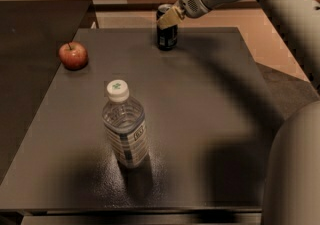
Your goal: Move pepsi can near blue plastic bottle
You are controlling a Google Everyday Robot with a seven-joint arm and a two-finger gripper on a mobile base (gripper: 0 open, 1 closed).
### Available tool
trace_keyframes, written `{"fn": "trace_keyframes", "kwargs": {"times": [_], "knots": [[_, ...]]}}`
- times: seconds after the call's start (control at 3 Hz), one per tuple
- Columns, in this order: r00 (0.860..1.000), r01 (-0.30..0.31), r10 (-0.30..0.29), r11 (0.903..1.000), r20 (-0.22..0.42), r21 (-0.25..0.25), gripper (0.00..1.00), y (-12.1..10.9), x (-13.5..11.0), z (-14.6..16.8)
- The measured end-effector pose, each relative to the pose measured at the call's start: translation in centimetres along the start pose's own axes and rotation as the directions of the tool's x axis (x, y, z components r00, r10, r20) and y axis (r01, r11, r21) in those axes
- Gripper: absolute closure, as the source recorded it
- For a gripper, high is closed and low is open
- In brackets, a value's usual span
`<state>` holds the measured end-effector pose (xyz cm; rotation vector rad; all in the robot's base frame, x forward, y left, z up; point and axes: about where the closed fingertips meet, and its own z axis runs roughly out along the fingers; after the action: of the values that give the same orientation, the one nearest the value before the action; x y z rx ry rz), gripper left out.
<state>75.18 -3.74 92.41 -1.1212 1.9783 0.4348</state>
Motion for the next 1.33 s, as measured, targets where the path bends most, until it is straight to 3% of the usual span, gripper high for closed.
{"fn": "trace_keyframes", "kwargs": {"times": [0.33,1.0,1.33], "knots": [[0.998,0.065,-0.064,0.997,0.01,-0.042,1.0,2.4,0.6,-2.3],[0.988,0.155,-0.151,0.9772,0.039,-0.145,1.0,8.2,3.2,-6.9],[0.982,0.187,-0.177,0.9622,0.066,-0.199,1.0,10.8,3.8,-9.5]]}}
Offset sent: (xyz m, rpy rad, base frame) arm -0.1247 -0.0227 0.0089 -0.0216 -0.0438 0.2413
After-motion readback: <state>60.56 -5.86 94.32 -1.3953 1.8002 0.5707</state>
